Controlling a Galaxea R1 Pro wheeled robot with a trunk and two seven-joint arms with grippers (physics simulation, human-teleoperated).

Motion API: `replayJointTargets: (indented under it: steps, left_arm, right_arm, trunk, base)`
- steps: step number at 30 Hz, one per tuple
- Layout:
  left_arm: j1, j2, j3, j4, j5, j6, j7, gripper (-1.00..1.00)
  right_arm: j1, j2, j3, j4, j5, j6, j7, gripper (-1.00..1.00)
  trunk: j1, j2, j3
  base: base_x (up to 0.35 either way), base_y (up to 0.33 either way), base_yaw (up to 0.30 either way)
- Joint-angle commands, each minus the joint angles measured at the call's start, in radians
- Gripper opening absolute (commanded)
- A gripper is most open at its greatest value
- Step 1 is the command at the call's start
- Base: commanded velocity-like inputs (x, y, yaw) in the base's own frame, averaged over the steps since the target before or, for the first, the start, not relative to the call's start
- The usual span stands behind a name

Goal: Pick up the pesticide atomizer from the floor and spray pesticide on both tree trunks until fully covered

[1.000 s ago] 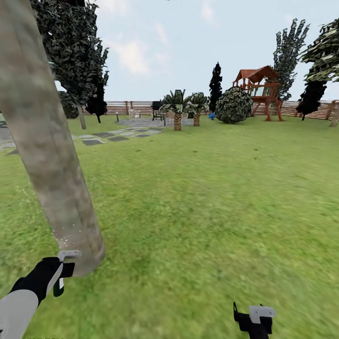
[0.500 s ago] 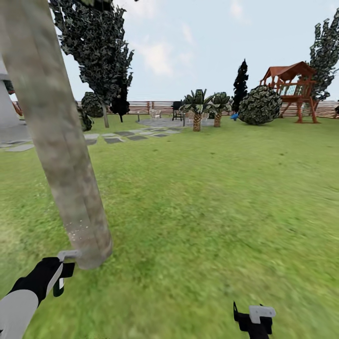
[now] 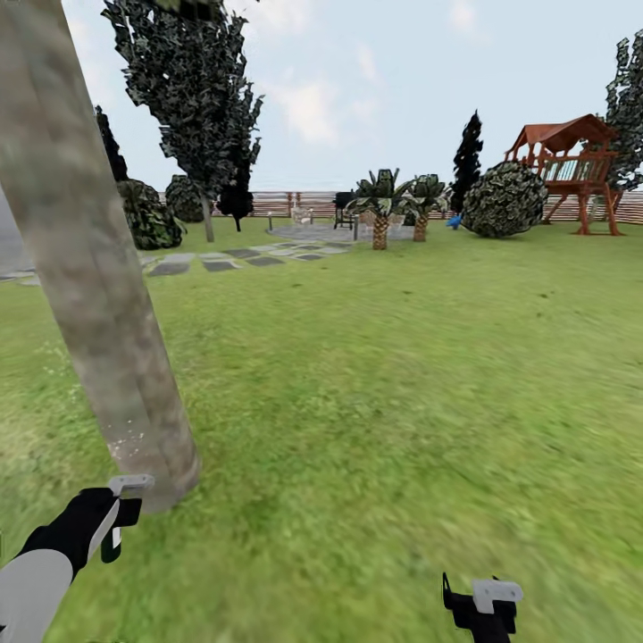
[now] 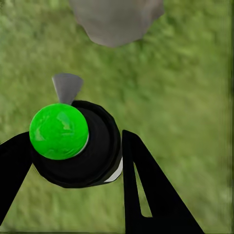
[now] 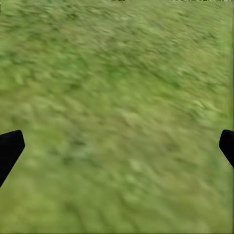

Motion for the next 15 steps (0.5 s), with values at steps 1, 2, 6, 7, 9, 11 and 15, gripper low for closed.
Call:
replayJointTargets:
  steps: [1, 2, 6, 7, 9, 11, 15]
  left_arm:
    - [0.0, 0.0, 0.0, 0.0, -0.001, 0.0, 0.0, -1.0]
    - [0.0, 0.0, 0.0, 0.0, 0.0, 0.0, 0.0, -1.0]
    - [0.0, 0.0, 0.0, 0.0, -0.001, 0.0, 0.0, -1.0]
    - [0.0, 0.0, 0.0, 0.0, 0.0, 0.0, 0.0, -1.0]
    - [0.0, 0.0, 0.0, 0.0, 0.0, 0.0, 0.0, -1.0]
    - [0.0, 0.0, 0.0, 0.0, -0.001, 0.0, 0.0, -1.0]
    - [0.0, 0.0, 0.0, 0.0, 0.0, 0.0, 0.0, -1.0]
  right_arm:
    - [0.0, 0.0, 0.0, 0.0, 0.0, 0.0, 0.0, 1.0]
    - [0.0, 0.0, 0.0, 0.0, 0.0, 0.0, 0.0, 1.0]
    - [0.0, 0.0, 0.0, 0.0, 0.0, 0.0, 0.0, 1.0]
    - [0.0, 0.0, 0.0, 0.0, 0.0, 0.0, 0.0, 1.0]
    - [0.0, 0.0, 0.0, 0.0, 0.0, 0.0, 0.0, 1.0]
    - [0.0, 0.0, 0.0, 0.0, 0.0, 0.0, 0.0, 1.0]
    - [0.0, 0.0, 0.0, 0.0, 0.0, 0.0, 0.0, 1.0]
  trunk:
    - [0.0, 0.0, 0.0]
    - [0.0, 0.0, 0.0]
    - [0.0, 0.0, 0.0]
    - [0.0, 0.0, 0.0]
    - [0.0, 0.0, 0.0]
    - [0.0, 0.0, 0.0]
    - [0.0, 0.0, 0.0]
  base:
    - [0.087, -0.265, 0.221]
    - [0.087, -0.265, 0.249]
    - [0.087, -0.265, 0.27]
    - [0.087, -0.265, 0.277]
    - [0.087, -0.265, 0.277]
    - [0.088, -0.265, 0.278]
    - [0.091, -0.265, 0.278]
